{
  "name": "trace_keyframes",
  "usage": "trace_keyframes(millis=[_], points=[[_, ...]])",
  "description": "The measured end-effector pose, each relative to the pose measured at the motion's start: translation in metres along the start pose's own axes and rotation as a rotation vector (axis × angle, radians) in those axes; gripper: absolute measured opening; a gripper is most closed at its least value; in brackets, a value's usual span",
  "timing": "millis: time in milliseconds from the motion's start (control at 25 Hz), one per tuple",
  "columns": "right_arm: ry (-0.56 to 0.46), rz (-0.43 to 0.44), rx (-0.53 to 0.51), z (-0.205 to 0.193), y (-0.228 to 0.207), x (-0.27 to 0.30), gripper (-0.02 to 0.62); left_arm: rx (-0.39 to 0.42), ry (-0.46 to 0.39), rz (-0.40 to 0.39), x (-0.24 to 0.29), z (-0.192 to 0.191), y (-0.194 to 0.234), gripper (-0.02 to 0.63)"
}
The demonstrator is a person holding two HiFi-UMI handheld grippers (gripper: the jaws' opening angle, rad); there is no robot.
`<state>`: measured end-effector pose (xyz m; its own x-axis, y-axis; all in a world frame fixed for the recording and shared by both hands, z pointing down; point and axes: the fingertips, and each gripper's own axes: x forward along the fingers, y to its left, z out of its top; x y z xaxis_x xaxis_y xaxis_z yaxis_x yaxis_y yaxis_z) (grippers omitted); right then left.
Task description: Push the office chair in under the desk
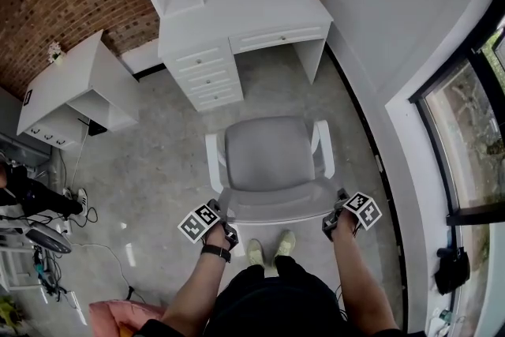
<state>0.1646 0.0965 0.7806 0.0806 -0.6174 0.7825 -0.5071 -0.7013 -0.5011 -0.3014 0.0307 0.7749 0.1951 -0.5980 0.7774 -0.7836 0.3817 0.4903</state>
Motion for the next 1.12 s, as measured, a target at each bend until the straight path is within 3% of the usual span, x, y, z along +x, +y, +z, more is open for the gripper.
trace_keyframes(millis=[320,640,880,1120], points=[[-0.001,-0.013,0.004,0.037,-0.009,0.015,0.097,0.074,0.003,-0.005,0.022,-0.010,-0.037,-0.003],[0.011,-0.012,-0.005,0.080,-0.019,0.031,0.094,0.044,0.005,0.004,0.038,-0.028,-0.072,-0.002],[0.017,-0.001,0.008,0.097,-0.015,0.042,0.091,-0.068,-0.003,-0.003,0.046,-0.030,-0.082,-0.003],[0.012,-0.002,0.010,0.119,0.000,0.060,0.091,-0.039,-0.001,-0.002,0.068,-0.013,-0.107,-0.003]])
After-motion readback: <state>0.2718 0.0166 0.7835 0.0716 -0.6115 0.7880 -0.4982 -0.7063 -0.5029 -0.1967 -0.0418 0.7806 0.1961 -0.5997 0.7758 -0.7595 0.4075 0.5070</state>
